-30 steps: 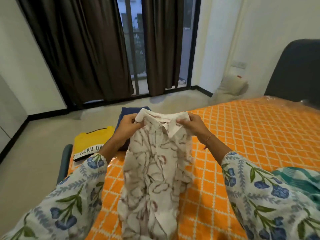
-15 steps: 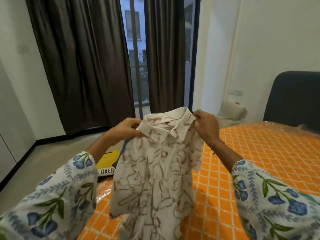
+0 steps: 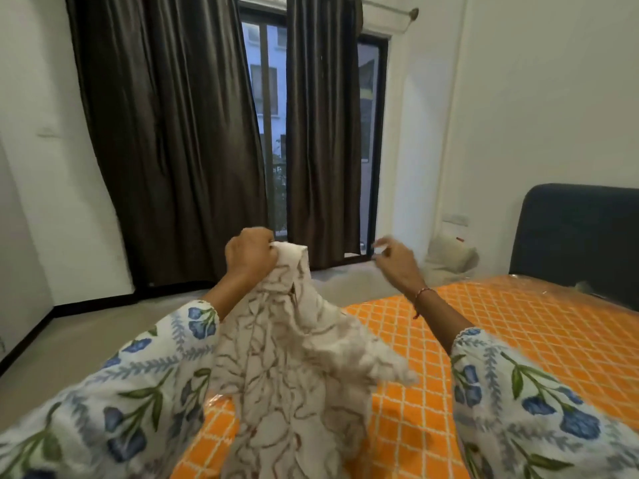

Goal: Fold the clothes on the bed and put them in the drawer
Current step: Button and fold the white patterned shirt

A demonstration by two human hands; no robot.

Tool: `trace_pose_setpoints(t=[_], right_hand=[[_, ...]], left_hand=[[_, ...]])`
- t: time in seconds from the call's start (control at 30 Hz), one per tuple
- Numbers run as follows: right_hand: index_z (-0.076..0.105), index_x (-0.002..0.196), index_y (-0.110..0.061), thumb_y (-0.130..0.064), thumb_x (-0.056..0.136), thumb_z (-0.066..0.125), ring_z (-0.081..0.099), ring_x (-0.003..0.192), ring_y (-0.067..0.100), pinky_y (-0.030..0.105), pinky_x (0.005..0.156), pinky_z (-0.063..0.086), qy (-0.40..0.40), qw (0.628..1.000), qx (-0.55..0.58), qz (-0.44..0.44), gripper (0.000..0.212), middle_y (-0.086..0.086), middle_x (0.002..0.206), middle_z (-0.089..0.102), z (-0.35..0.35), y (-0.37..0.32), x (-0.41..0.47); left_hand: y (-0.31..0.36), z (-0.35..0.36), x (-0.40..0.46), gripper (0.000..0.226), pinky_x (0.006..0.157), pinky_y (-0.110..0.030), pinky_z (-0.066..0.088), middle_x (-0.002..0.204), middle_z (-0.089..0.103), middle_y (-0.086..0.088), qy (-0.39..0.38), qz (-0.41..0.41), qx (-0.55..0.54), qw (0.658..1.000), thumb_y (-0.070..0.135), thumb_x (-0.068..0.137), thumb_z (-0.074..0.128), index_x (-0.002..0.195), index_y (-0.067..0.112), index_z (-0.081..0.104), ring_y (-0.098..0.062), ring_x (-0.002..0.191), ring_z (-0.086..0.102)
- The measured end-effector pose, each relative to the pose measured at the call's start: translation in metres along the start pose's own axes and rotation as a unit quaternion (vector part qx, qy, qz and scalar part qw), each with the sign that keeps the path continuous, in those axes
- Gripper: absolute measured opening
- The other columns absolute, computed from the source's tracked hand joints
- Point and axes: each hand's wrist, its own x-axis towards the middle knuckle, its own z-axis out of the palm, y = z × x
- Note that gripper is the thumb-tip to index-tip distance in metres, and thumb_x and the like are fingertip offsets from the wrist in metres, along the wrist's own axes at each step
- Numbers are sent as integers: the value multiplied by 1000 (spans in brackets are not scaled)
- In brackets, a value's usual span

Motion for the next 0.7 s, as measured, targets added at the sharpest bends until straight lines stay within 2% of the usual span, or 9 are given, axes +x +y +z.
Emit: trace_pose_setpoints(t=[0.1, 0.2, 0.27, 0.33, 0.37, 0.43, 0.47, 0.6, 0.7], right_hand=[[70, 90, -6, 4, 80, 54, 58, 76, 19, 39, 77, 52, -119, 993, 9, -9, 22, 12, 86, 67, 43, 11, -46], [63, 119, -8, -6, 82, 65, 61, 97, 24, 29, 75, 46, -243, 970, 10, -14, 37, 13, 115, 66, 78, 16, -81], [51, 135, -11, -22, 81, 74, 57, 111, 30, 34, 83, 46, -288, 957, 23, -3, 59, 10, 128, 59, 102, 18, -96], [52, 133, -11, -26, 83, 74, 58, 109, 31, 37, 83, 47, -243, 964, 96, 50, 57, 11, 124, 62, 121, 16, -107], [59, 124, -9, -24, 85, 71, 61, 101, 30, 35, 75, 46, -206, 965, 136, 84, 43, 13, 116, 65, 128, 14, -108], [69, 92, -2, -18, 90, 63, 57, 75, 28, 31, 57, 31, -118, 973, 153, 127, 17, 24, 96, 67, 132, 12, -106], [66, 80, -1, -16, 92, 58, 52, 67, 28, 32, 55, 25, -64, 977, 150, 136, 20, 28, 90, 66, 130, 13, -101], [72, 99, -8, -9, 90, 52, 59, 94, 41, 35, 66, 37, 99, 980, 75, 157, 21, 23, 103, 67, 91, 16, -74], [70, 102, -10, -6, 90, 47, 58, 96, 40, 35, 69, 40, 145, 980, -9, 137, 26, 20, 105, 67, 45, 15, -44]], left_hand=[[21, -7, 3, 17, 73, -35, 45, 92, 68, -12, 13, 29, -30, 999, 15, 85, 54, 91, 9, 69, -33, 90, 63], [33, -11, -1, 18, 69, -34, 42, 92, 68, -12, 25, 17, -47, 998, 14, 86, 53, 90, 9, 69, -31, 89, 62], [38, -14, -5, 17, 65, -31, 37, 86, 66, -9, 35, -16, -84, 996, 13, 87, 52, 89, 9, 69, -25, 83, 59], [41, -17, -7, 15, 64, -30, 35, 77, 59, -5, 42, -45, -131, 989, 13, 87, 52, 81, 10, 66, -20, 75, 53], [41, -19, -7, 15, 63, -30, 35, 74, 57, -4, 38, -56, -152, 986, 13, 87, 52, 77, 11, 63, -19, 73, 52], [38, -23, -4, 16, 62, -31, 37, 71, 57, -5, 23, -68, -184, 980, 13, 86, 52, 74, 10, 62, -22, 72, 54], [35, -25, -3, 16, 62, -31, 39, 73, 59, -7, 17, -68, -182, 981, 14, 86, 53, 75, 10, 64, -23, 73, 56], [6, -31, 1, 16, 65, -32, 41, 74, 59, -4, 18, -49, -61, 997, 15, 86, 56, 74, 12, 67, -22, 74, 58], [-16, -26, 2, 22, 63, -31, 38, 74, 59, -5, -18, -34, 8, 999, 22, 87, 60, 67, 14, 61, -27, 76, 60]])
